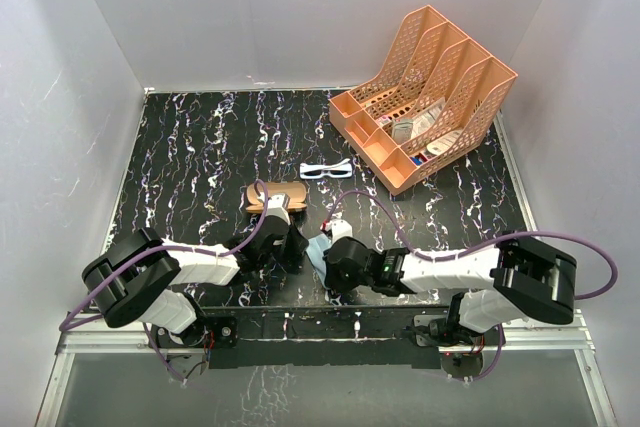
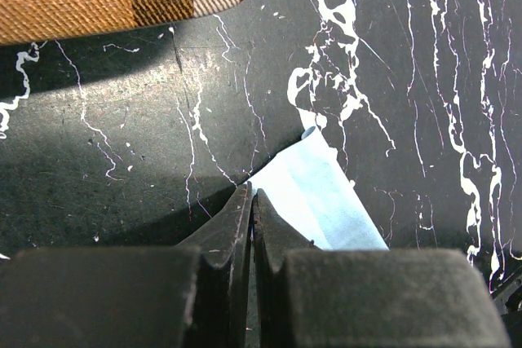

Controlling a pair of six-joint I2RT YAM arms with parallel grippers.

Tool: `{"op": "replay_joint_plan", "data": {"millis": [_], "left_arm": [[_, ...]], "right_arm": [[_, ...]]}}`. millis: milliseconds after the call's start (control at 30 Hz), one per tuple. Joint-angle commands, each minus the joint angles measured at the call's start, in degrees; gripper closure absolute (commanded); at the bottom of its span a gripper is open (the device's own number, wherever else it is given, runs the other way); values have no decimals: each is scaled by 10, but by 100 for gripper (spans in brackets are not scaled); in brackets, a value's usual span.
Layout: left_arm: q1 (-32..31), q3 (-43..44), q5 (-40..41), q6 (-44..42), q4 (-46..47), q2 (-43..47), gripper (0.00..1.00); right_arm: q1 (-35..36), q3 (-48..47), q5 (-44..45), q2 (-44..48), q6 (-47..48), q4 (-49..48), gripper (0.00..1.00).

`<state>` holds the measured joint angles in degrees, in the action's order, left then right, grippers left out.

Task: Organize the sunglasses
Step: Adjust the glasses cleaning cloth at the center of the board.

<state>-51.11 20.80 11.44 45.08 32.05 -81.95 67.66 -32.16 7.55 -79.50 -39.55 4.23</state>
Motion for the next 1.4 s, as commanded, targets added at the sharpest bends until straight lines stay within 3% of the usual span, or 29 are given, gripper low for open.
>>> {"op": "replay_joint_plan", "data": {"millis": [0,500,733,1033,1367], "left_arm": [[2,5,5,-4,-44,-13,100],[1,10,-1,-3,-42,-21,100],[2,11,-3,-4,-41,-22,100],[1,10,-2,-5,-45,-15,100],[2,9,-2,-5,-48,-13,100]], "right_arm": [[11,27,-7,12,-11,39,100],[23,38,3,33,-19,65,100],[23,-11,33,57,12,85,100],[23,-81,51,12,43,67,100],[23,-94,50,-23,52,40,100]]}}
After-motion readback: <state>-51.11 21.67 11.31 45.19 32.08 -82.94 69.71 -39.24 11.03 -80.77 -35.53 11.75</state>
